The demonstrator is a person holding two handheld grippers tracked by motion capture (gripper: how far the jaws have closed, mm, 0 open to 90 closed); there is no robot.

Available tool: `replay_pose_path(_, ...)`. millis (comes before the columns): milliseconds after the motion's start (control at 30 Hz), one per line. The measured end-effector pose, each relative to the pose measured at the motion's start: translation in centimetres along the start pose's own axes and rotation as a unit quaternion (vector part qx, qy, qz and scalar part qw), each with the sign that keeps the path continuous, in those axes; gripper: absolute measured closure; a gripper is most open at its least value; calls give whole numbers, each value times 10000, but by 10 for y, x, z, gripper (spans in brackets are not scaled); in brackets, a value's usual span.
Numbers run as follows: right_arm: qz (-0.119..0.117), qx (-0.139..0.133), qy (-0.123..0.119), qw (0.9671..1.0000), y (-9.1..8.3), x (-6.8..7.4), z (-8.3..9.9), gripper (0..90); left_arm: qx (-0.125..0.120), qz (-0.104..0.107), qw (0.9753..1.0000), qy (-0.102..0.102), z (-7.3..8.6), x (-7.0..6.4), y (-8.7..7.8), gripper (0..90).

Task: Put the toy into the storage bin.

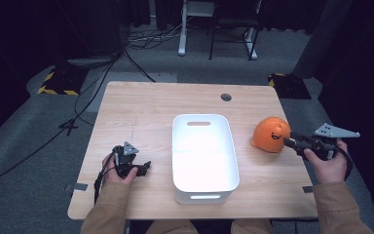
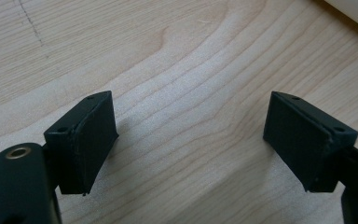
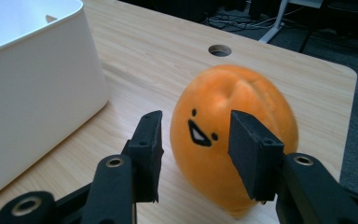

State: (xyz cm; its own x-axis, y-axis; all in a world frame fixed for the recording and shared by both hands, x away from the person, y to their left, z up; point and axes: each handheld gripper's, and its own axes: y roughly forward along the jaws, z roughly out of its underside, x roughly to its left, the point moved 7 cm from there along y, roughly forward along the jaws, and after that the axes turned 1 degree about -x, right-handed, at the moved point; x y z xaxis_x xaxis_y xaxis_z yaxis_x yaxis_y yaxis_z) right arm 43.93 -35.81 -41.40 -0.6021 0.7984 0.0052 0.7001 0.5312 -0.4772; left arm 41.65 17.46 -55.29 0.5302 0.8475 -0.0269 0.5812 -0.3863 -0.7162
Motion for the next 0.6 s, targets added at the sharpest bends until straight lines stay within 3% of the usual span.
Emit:
replay_pose_path(267, -11, -73, 65, 10000, 7, -9, -12, 555, 0, 0, 10000, -1, 0, 0, 0, 176)
replay_pose_path(600, -4, -153, 92, 9998, 29, -24, -16, 537, 1, 1, 10000, 2, 0, 0, 0, 176)
